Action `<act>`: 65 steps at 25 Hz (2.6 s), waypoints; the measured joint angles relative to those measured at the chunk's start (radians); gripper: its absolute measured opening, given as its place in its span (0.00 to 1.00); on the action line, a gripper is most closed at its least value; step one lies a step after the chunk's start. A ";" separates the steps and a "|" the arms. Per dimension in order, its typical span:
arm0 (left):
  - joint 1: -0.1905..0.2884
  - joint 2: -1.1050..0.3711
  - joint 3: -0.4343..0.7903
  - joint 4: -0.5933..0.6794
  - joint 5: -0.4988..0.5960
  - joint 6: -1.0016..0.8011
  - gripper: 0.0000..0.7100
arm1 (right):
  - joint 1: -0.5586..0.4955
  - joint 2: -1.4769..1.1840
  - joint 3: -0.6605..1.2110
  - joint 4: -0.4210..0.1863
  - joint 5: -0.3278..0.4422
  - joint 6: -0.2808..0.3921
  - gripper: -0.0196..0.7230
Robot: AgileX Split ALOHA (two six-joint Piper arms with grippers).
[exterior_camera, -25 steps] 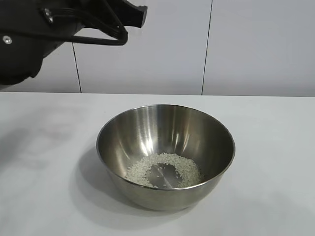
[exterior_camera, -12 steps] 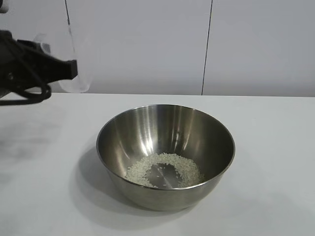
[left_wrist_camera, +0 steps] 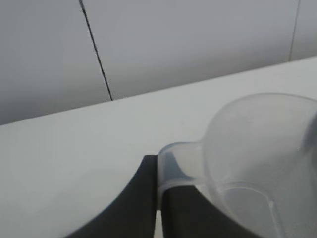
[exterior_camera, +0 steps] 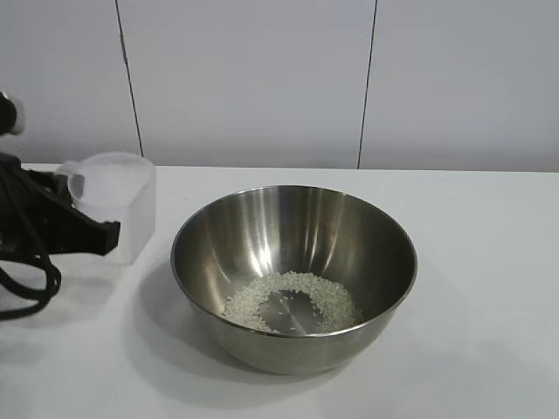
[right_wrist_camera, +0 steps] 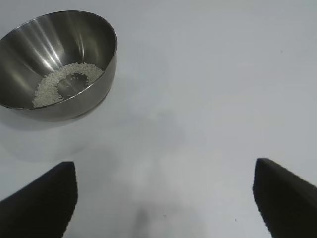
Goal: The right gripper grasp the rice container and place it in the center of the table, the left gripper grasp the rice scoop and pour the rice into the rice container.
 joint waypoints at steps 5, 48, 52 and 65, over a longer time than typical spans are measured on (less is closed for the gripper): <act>0.000 0.053 0.000 0.000 0.001 -0.001 0.01 | 0.000 0.000 0.000 0.000 0.000 0.000 0.92; 0.241 0.232 -0.008 0.321 0.000 -0.133 0.15 | 0.000 0.000 0.000 0.000 -0.001 0.000 0.92; 0.241 0.232 0.012 0.323 0.000 -0.135 0.41 | 0.000 0.000 0.000 0.000 0.000 0.000 0.92; 0.241 0.208 0.132 0.342 -0.006 -0.185 0.97 | 0.000 0.000 0.000 0.000 0.000 0.000 0.92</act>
